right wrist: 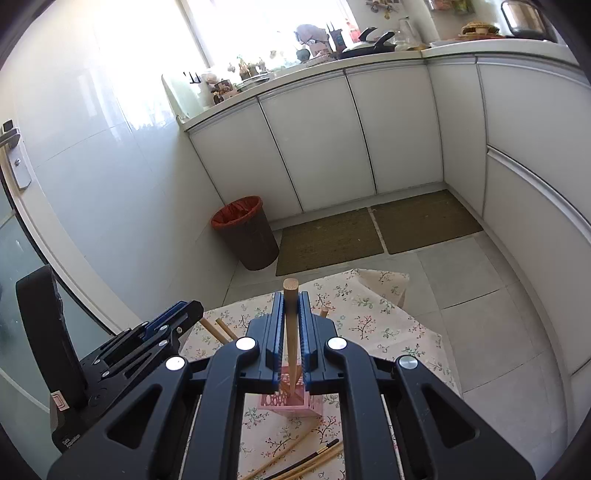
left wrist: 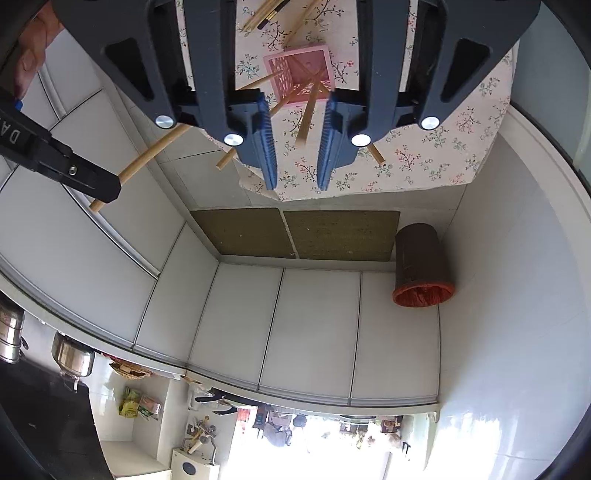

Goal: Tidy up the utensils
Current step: 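Lift both chopsticks over the pink basket, drop them in and open both tools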

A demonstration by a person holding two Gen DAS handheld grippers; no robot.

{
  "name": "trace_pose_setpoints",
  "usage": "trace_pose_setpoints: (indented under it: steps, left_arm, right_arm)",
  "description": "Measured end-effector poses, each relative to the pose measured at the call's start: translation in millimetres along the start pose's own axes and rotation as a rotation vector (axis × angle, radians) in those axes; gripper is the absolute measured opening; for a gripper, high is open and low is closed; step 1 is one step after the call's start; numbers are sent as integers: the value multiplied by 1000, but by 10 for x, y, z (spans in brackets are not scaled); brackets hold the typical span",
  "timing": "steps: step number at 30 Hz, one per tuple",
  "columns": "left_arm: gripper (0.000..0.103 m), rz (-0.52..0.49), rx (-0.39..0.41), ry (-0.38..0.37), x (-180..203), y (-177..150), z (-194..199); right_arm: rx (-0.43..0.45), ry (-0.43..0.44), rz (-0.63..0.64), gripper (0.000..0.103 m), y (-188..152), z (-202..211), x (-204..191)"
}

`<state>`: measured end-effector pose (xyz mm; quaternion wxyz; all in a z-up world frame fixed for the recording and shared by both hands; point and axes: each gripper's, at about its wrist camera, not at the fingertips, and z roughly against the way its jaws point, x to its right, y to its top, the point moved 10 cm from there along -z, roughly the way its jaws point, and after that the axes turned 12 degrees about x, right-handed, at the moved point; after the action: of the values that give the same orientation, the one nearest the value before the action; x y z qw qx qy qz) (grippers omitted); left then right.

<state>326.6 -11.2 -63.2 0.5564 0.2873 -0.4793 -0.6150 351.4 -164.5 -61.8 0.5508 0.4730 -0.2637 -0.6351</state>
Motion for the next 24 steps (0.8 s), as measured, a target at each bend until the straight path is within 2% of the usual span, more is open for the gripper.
trace_pose_setpoints:
  steps: [2, 8, 11, 16, 22, 24]
  left_arm:
    - [24, 37, 9, -2, -66, 31, 62]
    - [35, 153, 81, -1, -309, 250, 389]
    - [42, 195, 97, 7, -420, 232, 483]
    - [43, 164, 46, 66, -517, 40, 408]
    - [43, 152, 47, 94, -593, 27, 477]
    - [45, 140, 47, 100, -578, 38, 503]
  right_arm:
    - [2, -3, 11, 8, -31, -61, -1]
    - [-6, -11, 58, 8, -142, -160, -115]
    - [-28, -8, 74, 8, -256, -229, -167]
    - [-74, -5, 99, 11, -487, -352, -221]
    - [-40, -40, 135, 12, -435, -231, -232]
    - [-19, -52, 151, 17, -413, -138, -248]
